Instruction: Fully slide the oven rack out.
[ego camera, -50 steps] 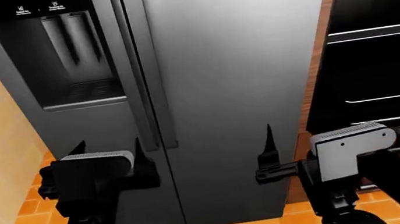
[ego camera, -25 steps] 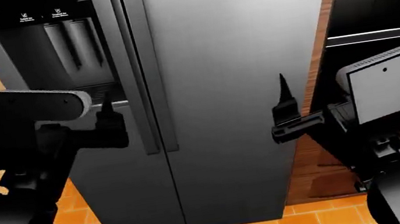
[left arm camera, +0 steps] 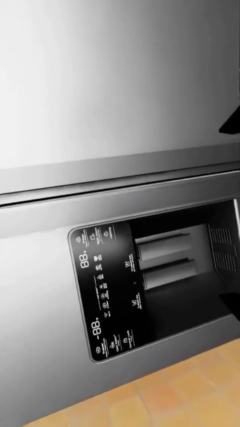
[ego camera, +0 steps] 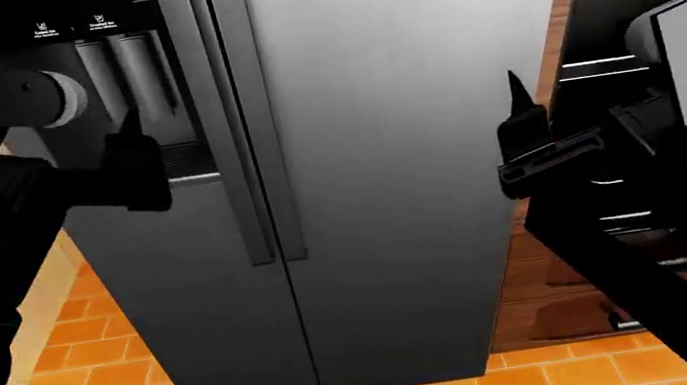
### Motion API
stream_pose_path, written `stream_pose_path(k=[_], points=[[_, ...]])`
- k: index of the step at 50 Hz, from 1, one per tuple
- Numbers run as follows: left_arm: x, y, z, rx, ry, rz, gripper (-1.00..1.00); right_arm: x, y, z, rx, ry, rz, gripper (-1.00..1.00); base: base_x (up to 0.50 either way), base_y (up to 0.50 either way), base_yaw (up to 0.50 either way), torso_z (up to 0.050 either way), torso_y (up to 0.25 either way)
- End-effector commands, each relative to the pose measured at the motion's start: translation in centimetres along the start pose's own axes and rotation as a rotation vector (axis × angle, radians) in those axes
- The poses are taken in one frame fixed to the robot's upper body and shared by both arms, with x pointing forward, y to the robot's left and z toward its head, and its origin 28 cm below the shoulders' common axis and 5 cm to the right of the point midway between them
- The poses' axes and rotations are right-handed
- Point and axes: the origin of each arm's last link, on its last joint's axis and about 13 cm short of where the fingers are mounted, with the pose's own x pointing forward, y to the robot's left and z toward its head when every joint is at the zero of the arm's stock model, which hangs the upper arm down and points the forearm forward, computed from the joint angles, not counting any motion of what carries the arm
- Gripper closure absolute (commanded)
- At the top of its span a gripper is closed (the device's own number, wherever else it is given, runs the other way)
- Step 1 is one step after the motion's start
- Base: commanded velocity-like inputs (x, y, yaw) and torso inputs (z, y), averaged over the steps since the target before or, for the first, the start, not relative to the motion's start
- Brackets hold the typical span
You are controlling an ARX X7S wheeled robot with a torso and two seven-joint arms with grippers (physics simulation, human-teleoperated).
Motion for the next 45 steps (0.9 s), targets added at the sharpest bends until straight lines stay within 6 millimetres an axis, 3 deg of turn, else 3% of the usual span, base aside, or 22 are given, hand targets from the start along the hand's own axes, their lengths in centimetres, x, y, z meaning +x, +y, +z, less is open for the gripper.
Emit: stream_pose_path(k=[1, 16, 45], points=[[-0.8, 0.7, 1.1, 0.0, 0.023, 0.019, -1.0, -1.5, -1.3, 2.2, -0.018, 0.041, 0.006, -1.0, 0.0, 0.0, 0.0, 0.027, 0.0], [-0.9, 1.3, 2.6, -0.013, 0.013, 0.028, -1.0, -1.6, -2.4, 3.4, 0.007, 0.073, -0.002, -1.0, 0.0, -0.1, 0.0, 0.0, 0.0], [-0.5, 1.1, 3.1, -0.013, 0.037, 0.03, -1.0, -1.2, -2.9, 3.0, 0.028, 0.115, -0.015, -1.0, 0.0, -0.5, 0.0, 0.0, 0.0]])
